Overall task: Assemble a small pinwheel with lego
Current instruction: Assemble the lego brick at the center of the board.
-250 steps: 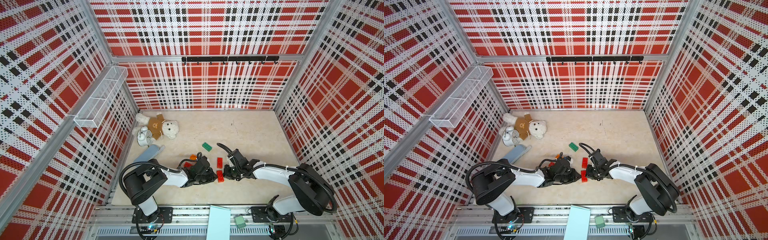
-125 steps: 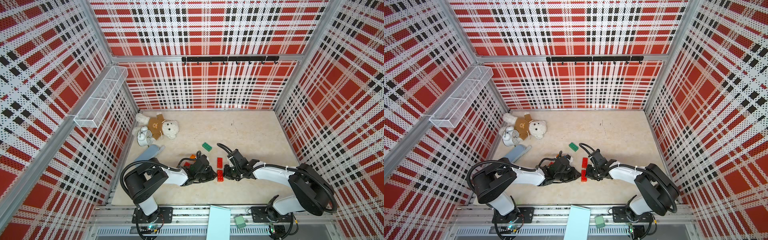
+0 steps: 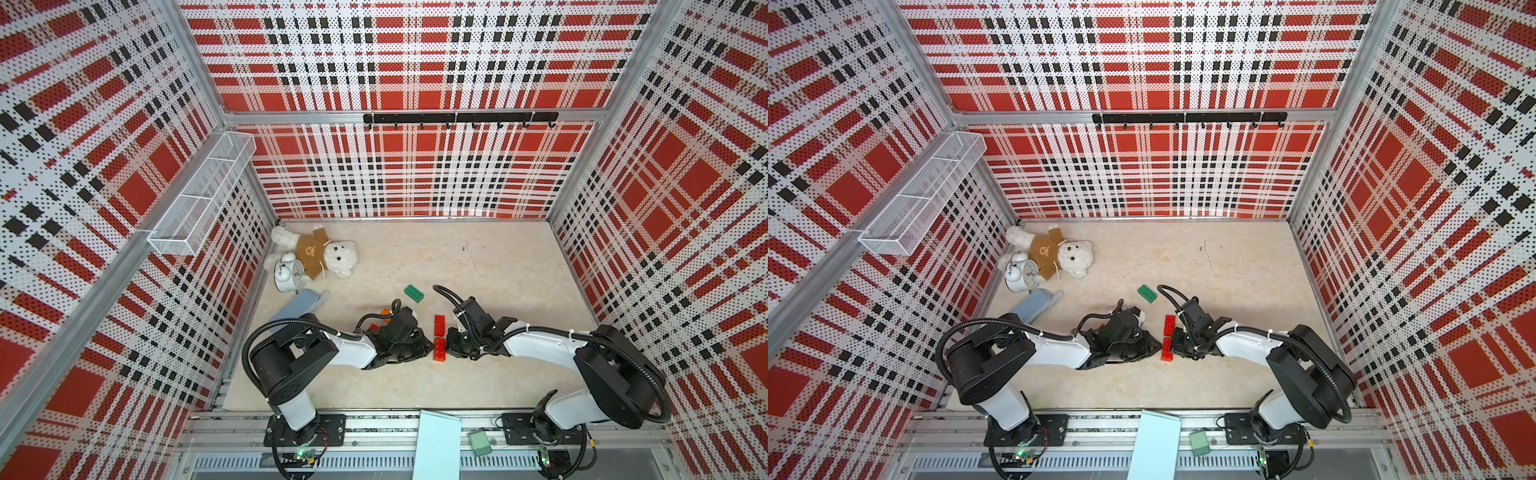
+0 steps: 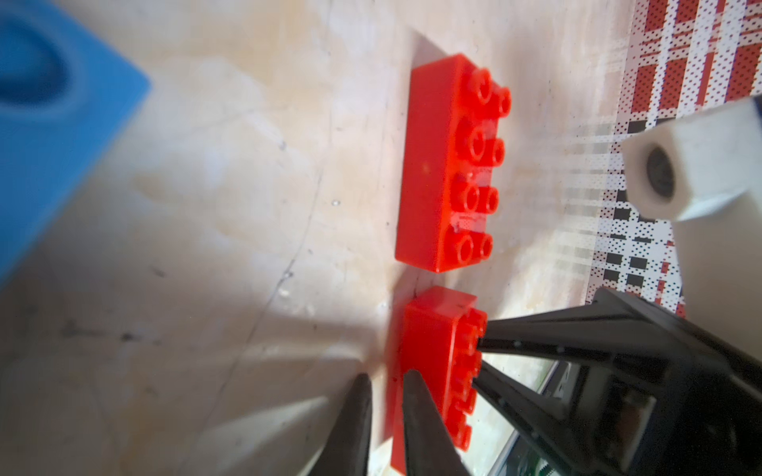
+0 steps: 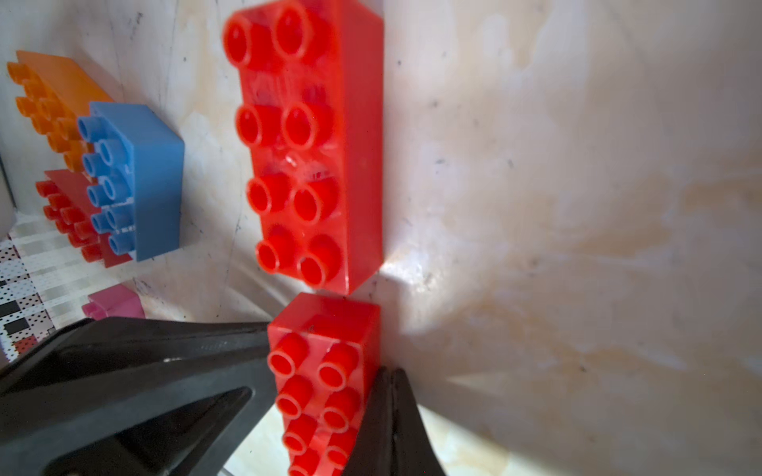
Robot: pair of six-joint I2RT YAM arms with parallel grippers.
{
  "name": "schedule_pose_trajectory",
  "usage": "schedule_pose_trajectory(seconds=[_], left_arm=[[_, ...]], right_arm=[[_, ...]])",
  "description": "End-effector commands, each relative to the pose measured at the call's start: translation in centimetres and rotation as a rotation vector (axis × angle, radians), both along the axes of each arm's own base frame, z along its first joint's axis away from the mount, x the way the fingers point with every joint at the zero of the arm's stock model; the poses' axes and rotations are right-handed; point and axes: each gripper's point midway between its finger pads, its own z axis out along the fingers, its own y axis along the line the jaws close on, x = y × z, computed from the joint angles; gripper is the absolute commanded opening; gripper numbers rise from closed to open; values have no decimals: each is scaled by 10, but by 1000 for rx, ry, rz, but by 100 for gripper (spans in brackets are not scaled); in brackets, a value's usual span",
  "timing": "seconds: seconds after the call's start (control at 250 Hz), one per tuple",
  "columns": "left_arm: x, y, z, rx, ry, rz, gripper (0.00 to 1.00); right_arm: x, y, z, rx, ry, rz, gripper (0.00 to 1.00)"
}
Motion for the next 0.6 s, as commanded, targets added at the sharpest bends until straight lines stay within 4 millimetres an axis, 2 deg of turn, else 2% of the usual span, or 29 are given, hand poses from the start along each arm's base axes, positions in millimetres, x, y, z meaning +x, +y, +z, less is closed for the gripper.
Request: schedule_pose_trajectory(seconds=[0.0, 0.232, 0.344, 0.424, 0.6], left_arm=[[-7, 19, -28, 96, 51, 17, 21], [-5, 18, -33, 103, 61, 10, 21], [-7, 23, -39, 116, 78, 24, 21], [-7, 26, -40, 126, 79, 28, 27], [-6, 33, -39, 145, 74, 45, 26]], right_arm=[[6, 0, -4, -33, -13, -8, 3], [7, -1, -4, -42, -12, -17, 3], [7, -4, -2, -46, -19, -28, 3], [7, -6, -1, -53, -22, -31, 3], [8, -7, -2, -63, -24, -28, 3]])
